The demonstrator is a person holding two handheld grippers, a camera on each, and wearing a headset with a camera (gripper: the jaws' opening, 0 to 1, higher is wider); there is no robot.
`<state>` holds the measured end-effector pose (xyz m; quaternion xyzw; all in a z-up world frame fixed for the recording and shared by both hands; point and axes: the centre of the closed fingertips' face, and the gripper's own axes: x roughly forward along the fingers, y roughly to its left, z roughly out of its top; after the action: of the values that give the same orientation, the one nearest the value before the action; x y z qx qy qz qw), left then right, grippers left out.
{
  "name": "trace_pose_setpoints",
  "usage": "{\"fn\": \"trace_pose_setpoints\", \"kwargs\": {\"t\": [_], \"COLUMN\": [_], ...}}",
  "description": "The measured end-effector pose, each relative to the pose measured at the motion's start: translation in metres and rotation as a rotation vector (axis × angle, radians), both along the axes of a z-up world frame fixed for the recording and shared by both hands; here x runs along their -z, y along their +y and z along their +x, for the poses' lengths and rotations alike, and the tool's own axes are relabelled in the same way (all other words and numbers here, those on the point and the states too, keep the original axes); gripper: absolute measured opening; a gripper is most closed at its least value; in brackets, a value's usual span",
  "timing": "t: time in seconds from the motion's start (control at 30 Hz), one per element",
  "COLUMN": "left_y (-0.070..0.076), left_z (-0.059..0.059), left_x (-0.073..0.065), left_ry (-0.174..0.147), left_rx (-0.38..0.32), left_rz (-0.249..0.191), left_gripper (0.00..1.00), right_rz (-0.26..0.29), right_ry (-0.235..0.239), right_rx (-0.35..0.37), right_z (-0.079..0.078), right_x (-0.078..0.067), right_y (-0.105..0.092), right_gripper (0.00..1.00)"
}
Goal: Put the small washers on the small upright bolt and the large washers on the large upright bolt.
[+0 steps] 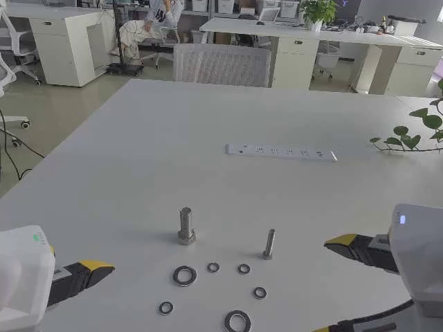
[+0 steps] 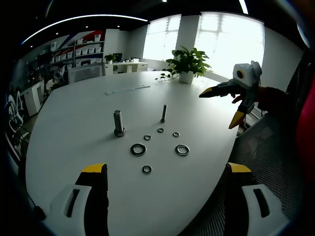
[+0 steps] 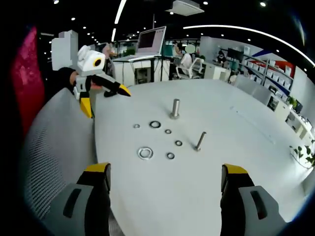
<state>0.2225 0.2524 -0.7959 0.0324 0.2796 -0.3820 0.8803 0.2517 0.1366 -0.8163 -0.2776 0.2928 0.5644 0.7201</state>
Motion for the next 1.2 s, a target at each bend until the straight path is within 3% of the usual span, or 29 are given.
{"fn": "trace_pose_setpoints", "kwargs": {"t": [0.53,1.2], "left_y": [-0.001,-0.004], "left_z": [0.002,0.004], "left_x": [0.001,0.002], "left_ry": [0.002,0.005], "left_rx": [0.003,0.010], "left_rz": [-0.001,0.005], "left_gripper": [1.00,1.00], "right_rz": [-0.093,-0.078], "right_ry": [0.021,0.023], "right_rx": [-0.085,-0.066], "right_z": [0.007,0.010], "right_x": [0.021,0.017], "right_y": [0.013,0.008], "right_gripper": [0.54,0.51]}}
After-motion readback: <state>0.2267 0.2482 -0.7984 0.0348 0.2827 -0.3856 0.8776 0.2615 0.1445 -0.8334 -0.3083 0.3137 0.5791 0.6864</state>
